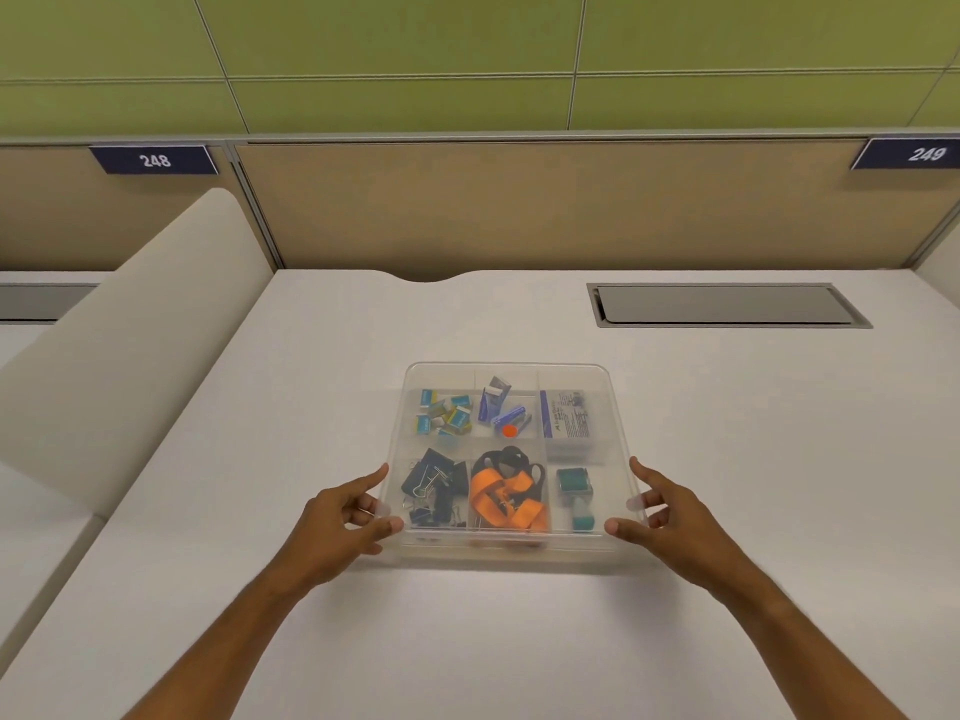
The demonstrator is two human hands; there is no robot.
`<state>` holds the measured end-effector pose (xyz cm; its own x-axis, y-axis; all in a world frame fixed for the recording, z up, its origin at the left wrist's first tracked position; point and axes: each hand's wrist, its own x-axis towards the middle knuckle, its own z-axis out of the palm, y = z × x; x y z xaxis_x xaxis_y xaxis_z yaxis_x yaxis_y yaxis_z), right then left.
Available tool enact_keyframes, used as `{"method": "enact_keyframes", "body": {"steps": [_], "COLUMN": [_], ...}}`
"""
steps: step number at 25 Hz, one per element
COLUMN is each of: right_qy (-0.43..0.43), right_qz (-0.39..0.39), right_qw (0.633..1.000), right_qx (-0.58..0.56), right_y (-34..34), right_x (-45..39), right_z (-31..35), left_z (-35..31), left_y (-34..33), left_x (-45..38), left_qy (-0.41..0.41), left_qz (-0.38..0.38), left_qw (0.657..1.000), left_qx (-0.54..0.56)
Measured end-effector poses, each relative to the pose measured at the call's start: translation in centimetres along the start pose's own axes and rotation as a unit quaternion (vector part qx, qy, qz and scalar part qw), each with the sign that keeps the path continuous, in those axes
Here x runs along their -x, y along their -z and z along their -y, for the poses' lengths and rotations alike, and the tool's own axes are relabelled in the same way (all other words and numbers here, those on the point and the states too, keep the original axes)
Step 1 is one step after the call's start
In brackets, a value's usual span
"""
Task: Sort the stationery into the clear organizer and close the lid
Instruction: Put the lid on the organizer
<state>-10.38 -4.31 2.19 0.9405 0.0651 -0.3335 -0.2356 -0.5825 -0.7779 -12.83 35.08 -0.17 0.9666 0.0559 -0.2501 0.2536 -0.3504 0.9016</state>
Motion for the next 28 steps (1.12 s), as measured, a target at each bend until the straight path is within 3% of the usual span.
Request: {"method": "enact_keyframes", "body": {"steps": [11, 15, 18, 22, 28], "right_qy": [-0.008, -0.026, -0.052, -0.098, -0.123], "right_qz": [-0.014, -0.129, -0.167, -0.147, -0.1], "right_qw": [0.999, 0.989, 0.975, 0.961, 0.964], "right_qx": [0.034, -0.063, -0.14, -0.213, -0.212], "right_y": [-0.2, 0.1, 0.3, 0.6, 1.4], "right_x": [-0.5, -2.4, -4.5, -6.3, -7.4], "right_z": [-0.1, 0.5, 1.6, 1.8, 1.7], "left_z": [0.1, -0.7, -2.0, -2.6, -2.2], "left_y": [0.4, 0.4, 0.3, 0.3, 0.2], "left_x": [-0.7, -2.7, -4.8, -6.5, -7.4], "left_qy": [0.0, 0.03, 0.059, 0.088, 0.104], "left_qz": [-0.019, -0.096, -0.131, -0.133, -0.115], "left_qw": [1.0, 0.994, 0.988, 0.986, 0.986], "left_qx": [-0.023, 0.031, 0.055, 0.051, 0.068]}}
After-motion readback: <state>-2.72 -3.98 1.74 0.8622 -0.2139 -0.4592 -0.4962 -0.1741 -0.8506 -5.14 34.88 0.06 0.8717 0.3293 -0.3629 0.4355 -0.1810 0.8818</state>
